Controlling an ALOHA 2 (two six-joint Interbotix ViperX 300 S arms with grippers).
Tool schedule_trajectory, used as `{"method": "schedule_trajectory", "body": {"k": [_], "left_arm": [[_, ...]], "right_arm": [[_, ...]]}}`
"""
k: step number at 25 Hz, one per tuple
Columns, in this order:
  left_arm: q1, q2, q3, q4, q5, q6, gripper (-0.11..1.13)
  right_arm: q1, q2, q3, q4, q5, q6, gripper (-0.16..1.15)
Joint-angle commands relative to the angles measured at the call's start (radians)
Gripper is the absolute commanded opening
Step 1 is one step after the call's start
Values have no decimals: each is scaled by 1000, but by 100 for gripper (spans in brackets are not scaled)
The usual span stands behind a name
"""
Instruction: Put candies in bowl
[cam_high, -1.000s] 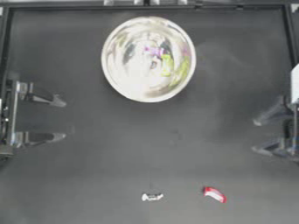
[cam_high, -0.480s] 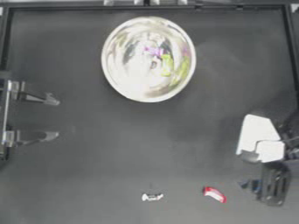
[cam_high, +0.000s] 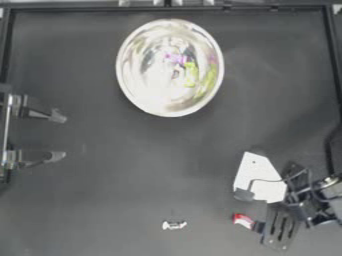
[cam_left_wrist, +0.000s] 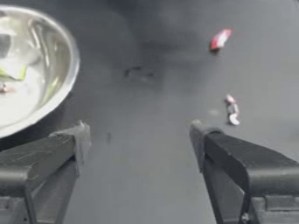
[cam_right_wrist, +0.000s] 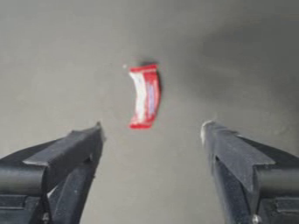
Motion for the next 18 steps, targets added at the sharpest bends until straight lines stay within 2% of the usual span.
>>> {"method": "schedule_trajectory", "body": {"k": [1,12,18], "left_arm": [[2,-2,-3,3,-6,-2,99],[3,-3,3,0,-18,-3,99],[5,-5,12,-8,-40,-6,99]], "right_arm": [[12,41,-12,3,-35,6,97],[26,161,-23,38,-87,9,97],[28,215,-34,34,-95,9,97]]}}
